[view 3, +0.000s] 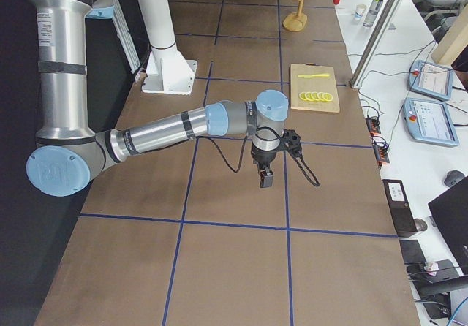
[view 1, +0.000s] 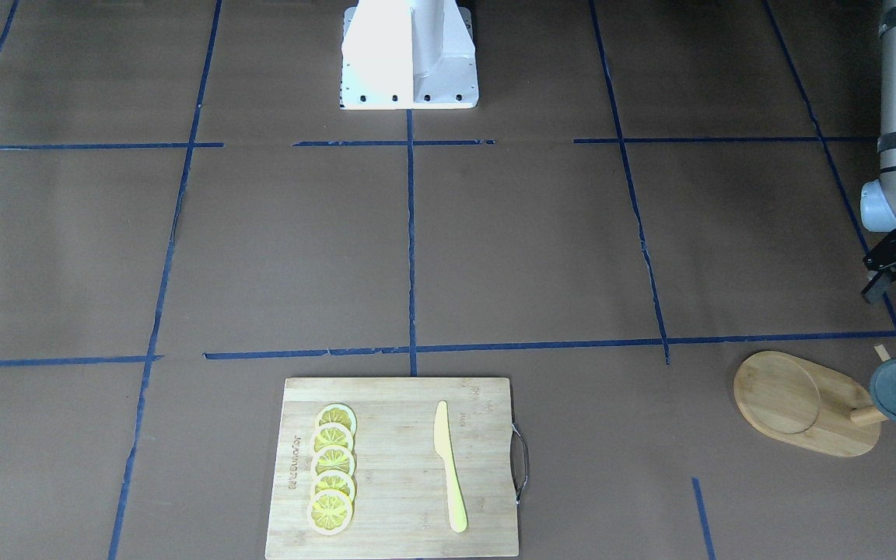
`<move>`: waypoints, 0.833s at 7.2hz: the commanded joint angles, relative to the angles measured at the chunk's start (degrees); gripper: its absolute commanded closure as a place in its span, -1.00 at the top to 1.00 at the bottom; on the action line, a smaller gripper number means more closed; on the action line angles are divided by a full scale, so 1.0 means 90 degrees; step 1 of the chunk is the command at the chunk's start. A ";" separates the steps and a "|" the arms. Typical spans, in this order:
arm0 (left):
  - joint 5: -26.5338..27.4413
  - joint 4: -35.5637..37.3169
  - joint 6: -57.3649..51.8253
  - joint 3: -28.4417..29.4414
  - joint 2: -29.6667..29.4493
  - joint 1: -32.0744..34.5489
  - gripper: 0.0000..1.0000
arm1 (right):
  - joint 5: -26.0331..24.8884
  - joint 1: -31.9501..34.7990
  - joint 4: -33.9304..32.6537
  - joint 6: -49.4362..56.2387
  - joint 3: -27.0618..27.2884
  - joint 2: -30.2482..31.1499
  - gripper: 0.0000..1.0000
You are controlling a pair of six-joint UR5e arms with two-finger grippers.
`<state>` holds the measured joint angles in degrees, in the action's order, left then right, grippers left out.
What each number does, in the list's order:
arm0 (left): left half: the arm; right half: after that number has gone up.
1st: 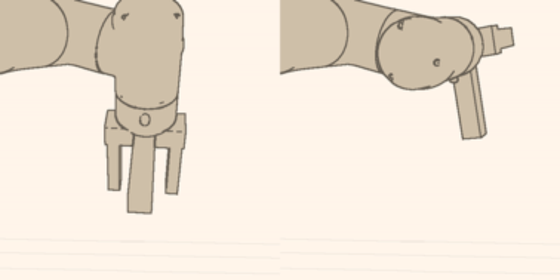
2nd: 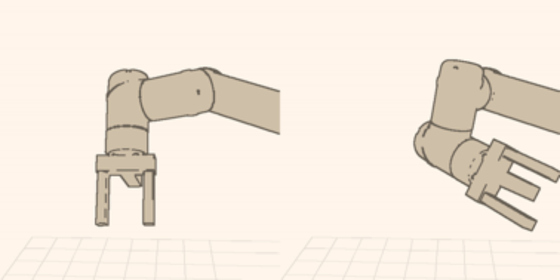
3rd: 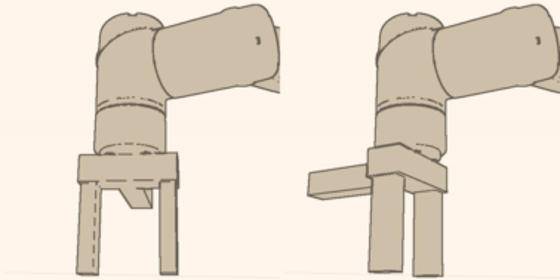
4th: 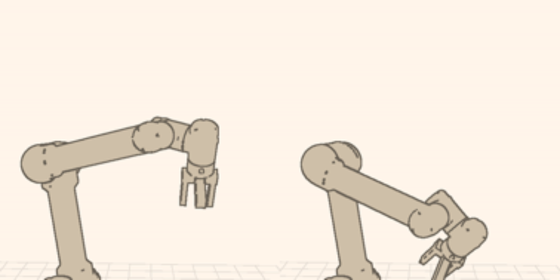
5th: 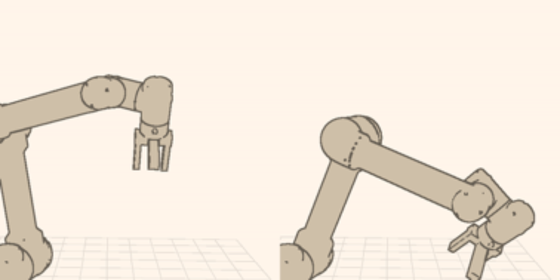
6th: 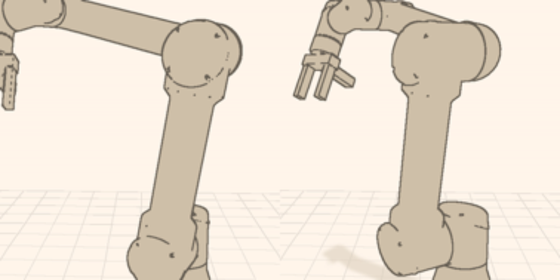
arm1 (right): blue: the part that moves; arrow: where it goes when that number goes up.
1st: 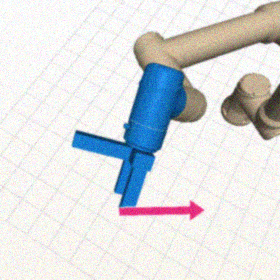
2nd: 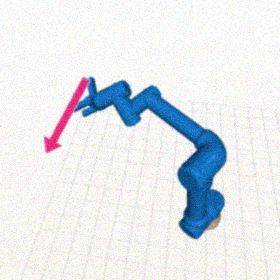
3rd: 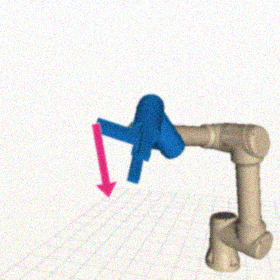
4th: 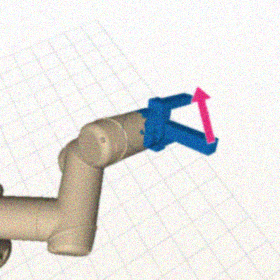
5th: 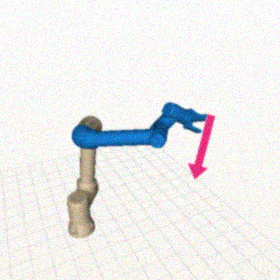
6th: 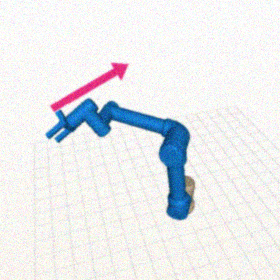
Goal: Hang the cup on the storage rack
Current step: 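Lower the mug's handle onto a peg of the wooden rack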
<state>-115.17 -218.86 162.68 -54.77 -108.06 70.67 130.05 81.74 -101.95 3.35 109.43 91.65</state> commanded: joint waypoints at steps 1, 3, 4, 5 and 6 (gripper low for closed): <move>-0.0113 0.0021 -0.0018 -0.0950 0.0509 0.0009 1.00 | 0.0004 0.0000 0.0000 -0.0001 -0.0030 0.0011 1.00; -0.0684 0.0050 -0.1238 -0.1714 0.1163 0.0048 1.00 | 0.0004 0.0000 0.0000 0.0008 -0.0040 0.0021 1.00; -0.1289 0.0186 -0.2322 -0.1795 0.1321 0.0125 1.00 | 0.0004 0.0000 0.0000 0.0008 -0.0040 0.0031 1.00; -0.2233 0.0516 -0.3358 -0.1815 0.1323 0.0532 1.00 | 0.0013 0.0000 0.0000 0.0008 -0.0030 0.0041 1.00; -0.3392 0.1302 -0.4857 -0.1902 0.1294 0.1290 1.00 | 0.0023 0.0000 0.0000 0.0008 -0.0020 0.0050 1.00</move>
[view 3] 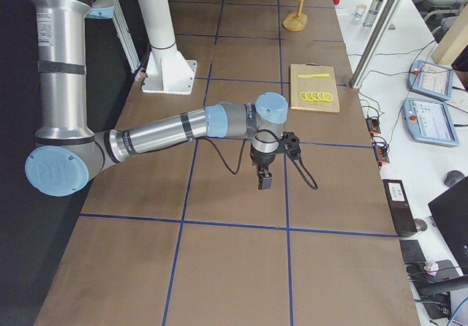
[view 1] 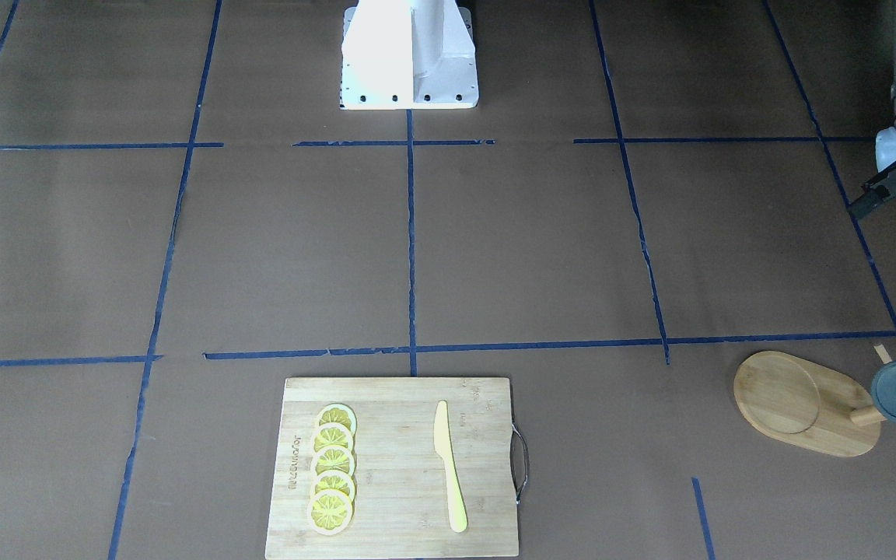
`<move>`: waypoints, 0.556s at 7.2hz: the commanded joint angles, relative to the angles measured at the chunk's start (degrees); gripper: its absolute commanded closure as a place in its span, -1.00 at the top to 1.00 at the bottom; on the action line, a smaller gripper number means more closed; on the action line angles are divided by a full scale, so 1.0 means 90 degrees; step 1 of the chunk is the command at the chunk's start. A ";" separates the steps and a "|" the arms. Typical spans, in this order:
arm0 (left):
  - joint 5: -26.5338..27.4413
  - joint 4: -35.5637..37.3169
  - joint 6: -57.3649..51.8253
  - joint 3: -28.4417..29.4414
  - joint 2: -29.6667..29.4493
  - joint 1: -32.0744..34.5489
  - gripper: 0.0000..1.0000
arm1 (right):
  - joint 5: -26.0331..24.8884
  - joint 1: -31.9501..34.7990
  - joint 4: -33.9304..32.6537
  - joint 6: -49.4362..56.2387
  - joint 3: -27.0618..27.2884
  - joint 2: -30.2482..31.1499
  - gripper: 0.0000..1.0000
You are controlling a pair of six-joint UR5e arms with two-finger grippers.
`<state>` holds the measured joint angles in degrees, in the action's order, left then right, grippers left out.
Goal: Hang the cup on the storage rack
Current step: 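Open the left gripper and pull it back from the hanging mug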
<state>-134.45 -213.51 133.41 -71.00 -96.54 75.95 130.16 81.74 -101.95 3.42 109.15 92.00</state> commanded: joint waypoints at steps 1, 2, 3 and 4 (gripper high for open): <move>-0.1823 0.1469 -0.3283 -0.0196 0.0014 0.1117 1.00 | 0.0010 0.0000 0.0000 -0.0009 0.0011 0.0012 1.00; -0.1819 0.1912 -0.4789 -0.0188 0.0023 0.1179 1.00 | 0.0010 0.0000 0.0000 -0.0009 0.0011 0.0012 1.00; -0.1799 0.2294 -0.6071 -0.0178 0.0033 0.1296 1.00 | 0.0010 0.0000 0.0000 -0.0009 0.0011 0.0021 1.00; -0.1761 0.2675 -0.7311 -0.0187 0.0033 0.1529 1.00 | 0.0010 0.0000 0.0000 -0.0009 0.0001 0.0022 1.00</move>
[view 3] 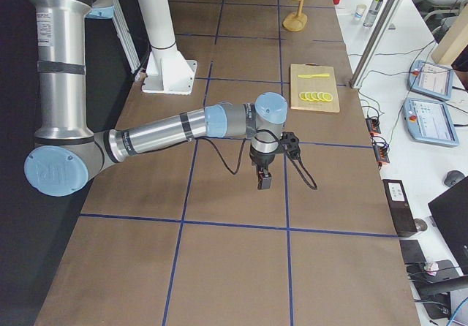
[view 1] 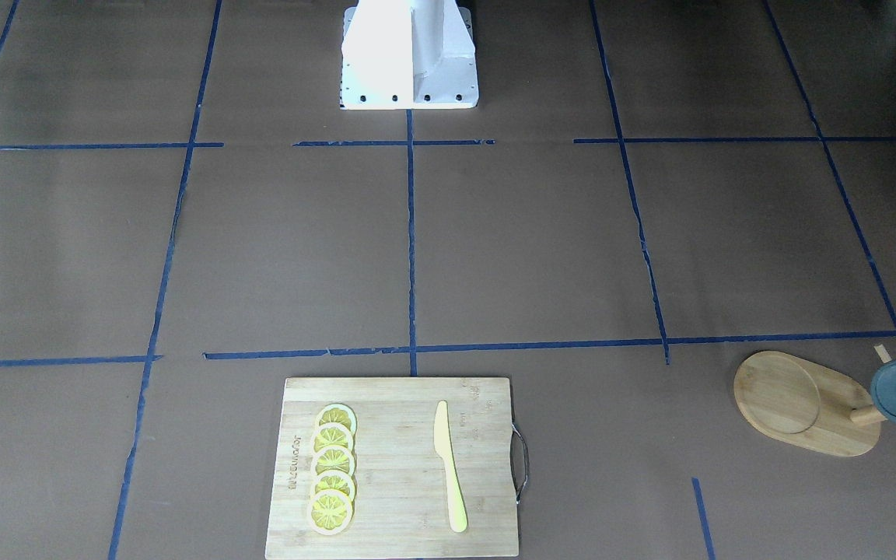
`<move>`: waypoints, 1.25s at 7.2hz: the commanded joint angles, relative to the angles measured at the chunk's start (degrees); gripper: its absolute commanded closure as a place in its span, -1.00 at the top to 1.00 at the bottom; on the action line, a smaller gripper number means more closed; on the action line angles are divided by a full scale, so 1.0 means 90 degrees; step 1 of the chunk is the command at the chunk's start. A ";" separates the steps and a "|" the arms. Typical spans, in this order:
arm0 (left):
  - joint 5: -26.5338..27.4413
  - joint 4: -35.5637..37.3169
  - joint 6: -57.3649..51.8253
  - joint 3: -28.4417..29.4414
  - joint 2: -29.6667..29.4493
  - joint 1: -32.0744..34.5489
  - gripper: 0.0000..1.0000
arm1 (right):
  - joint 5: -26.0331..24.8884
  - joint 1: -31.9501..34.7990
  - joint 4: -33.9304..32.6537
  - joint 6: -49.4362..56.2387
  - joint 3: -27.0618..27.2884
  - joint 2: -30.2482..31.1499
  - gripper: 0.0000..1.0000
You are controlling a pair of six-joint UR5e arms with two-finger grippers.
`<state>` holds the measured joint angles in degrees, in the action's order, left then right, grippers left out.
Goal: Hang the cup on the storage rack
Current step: 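Open the left gripper and pull it back from the hanging mug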
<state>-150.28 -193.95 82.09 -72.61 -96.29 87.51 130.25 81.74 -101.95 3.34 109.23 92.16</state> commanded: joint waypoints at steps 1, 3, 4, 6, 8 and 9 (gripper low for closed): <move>0.0559 0.0688 -0.2588 -0.0018 0.0034 0.0257 1.00 | 0.0000 0.0000 0.0000 0.0000 -0.0018 0.0004 1.00; 0.2024 0.1485 -0.5587 -0.0028 0.0257 0.0286 1.00 | 0.0010 0.0000 0.0000 0.0000 -0.0018 0.0023 1.00; 0.2629 0.1926 -0.6978 -0.0028 0.0394 0.0297 1.00 | 0.0010 0.0000 0.0000 0.0000 -0.0018 0.0033 1.00; 0.2782 0.3028 -0.8927 -0.0134 0.0347 0.0568 1.00 | 0.0010 0.0000 0.0000 0.0000 -0.0008 0.0033 1.00; 0.2840 0.5240 -1.0491 -0.0961 0.0376 0.0726 1.00 | 0.0010 0.0000 0.0000 0.0000 -0.0018 0.0033 1.00; 0.2840 0.6430 -1.1252 -0.1284 0.0366 0.0823 1.00 | 0.0010 0.0000 0.0000 0.0000 -0.0008 0.0033 1.00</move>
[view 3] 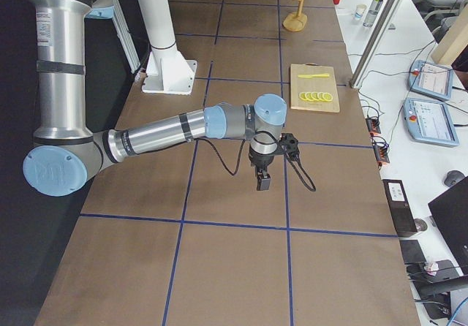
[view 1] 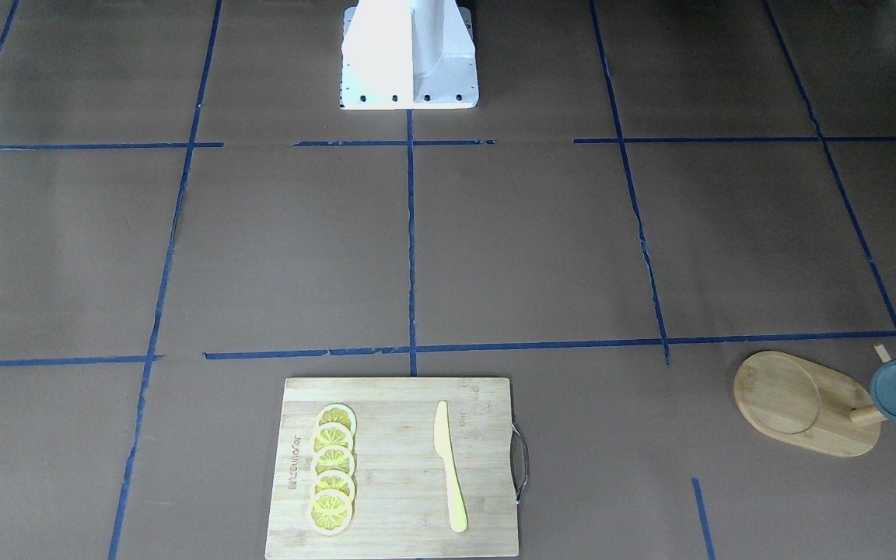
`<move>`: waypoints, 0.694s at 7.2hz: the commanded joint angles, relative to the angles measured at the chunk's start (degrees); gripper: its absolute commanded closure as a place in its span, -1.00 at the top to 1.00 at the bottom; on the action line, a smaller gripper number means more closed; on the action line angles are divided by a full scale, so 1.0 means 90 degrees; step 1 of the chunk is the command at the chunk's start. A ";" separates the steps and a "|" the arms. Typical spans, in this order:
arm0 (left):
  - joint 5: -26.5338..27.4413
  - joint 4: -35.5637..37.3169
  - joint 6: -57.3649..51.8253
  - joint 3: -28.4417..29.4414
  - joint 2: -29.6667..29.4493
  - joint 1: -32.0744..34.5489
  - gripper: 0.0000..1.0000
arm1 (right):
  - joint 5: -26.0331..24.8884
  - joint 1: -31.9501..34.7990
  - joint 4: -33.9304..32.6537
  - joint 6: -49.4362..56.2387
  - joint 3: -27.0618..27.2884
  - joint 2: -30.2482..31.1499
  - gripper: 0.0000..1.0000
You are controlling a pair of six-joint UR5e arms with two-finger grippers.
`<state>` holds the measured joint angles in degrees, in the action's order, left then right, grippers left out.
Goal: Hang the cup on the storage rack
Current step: 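Open the left gripper and pull it back from the hanging mug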
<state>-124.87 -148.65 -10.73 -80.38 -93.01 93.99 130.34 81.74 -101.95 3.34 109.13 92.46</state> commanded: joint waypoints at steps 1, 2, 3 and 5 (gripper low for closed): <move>0.0017 0.2443 -0.1342 -0.0531 0.0002 0.0152 1.00 | 0.0000 0.0000 0.0000 0.0010 -0.0006 0.0000 1.00; -0.0022 0.3681 -0.1317 -0.0513 0.0060 0.0162 1.00 | -0.0010 0.0000 0.0000 0.0010 -0.0006 0.0000 1.00; -0.0022 0.5018 -0.0853 -0.0542 -0.0075 0.0152 1.00 | 0.0000 0.0000 0.0000 0.0010 -0.0006 0.0000 1.00; -0.1350 0.6520 0.0327 -0.0659 -0.0057 0.0162 1.00 | -0.0010 0.0000 0.0000 0.0010 -0.0006 0.0020 1.00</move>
<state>-129.47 -98.65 -13.79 -85.98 -93.69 95.41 130.32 81.74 -101.95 3.43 109.08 92.58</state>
